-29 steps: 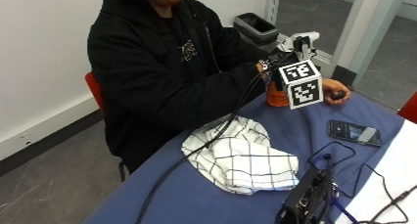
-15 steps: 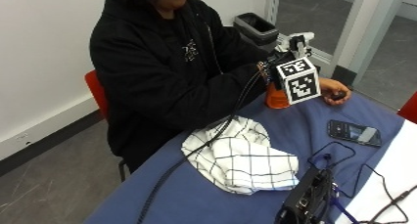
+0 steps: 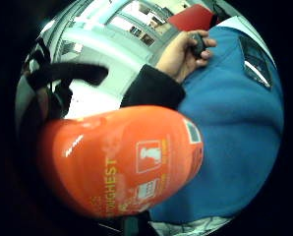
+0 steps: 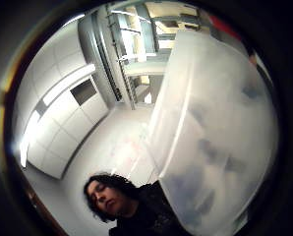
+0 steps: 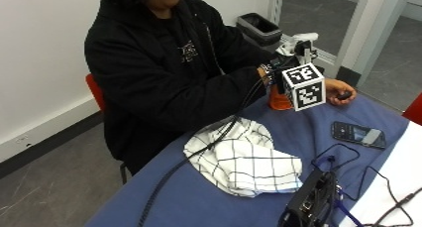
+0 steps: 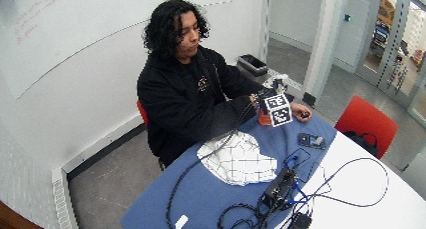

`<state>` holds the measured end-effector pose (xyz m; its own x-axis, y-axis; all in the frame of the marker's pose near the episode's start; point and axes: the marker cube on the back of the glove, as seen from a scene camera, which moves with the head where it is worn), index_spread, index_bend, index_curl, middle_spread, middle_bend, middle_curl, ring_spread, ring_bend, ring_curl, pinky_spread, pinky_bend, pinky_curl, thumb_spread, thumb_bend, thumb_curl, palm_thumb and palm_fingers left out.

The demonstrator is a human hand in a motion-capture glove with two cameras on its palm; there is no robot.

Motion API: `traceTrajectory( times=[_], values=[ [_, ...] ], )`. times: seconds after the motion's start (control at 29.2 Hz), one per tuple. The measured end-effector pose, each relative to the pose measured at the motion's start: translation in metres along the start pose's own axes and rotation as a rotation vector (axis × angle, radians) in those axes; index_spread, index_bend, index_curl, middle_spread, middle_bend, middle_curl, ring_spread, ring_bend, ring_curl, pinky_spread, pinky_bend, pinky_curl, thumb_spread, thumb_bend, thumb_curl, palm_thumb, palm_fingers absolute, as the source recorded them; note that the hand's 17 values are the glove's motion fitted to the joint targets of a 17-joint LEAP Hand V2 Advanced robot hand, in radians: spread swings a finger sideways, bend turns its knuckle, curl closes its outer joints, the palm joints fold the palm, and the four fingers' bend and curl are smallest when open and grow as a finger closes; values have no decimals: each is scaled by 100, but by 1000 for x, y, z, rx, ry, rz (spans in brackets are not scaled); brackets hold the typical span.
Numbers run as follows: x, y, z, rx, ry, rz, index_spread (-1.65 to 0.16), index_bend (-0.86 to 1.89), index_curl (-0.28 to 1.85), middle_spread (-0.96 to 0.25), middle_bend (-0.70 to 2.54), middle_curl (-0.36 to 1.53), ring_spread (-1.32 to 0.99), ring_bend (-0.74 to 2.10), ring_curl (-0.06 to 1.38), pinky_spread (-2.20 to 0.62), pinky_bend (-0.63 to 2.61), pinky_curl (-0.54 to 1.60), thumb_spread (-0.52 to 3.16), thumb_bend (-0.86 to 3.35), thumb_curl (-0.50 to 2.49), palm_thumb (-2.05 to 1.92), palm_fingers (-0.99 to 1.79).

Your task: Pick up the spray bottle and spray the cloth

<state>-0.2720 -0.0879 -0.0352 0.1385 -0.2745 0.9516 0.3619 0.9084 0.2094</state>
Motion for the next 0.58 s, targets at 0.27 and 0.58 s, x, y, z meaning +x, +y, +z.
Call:
traceTrajectory(
  times=[0.27, 0.58],
  values=[
    [0, 39, -50, -65, 319, 37, -27, 19, 69, -13, 44, 62, -15, 60, 51, -8, 28, 43, 74, -8, 81, 86, 88],
    [-16, 122, -97, -201, 884, -57, -30, 5, 52, -7, 28, 52, -9, 46, 45, 13, 36, 42, 88, -4, 67, 75, 51]
  ],
)
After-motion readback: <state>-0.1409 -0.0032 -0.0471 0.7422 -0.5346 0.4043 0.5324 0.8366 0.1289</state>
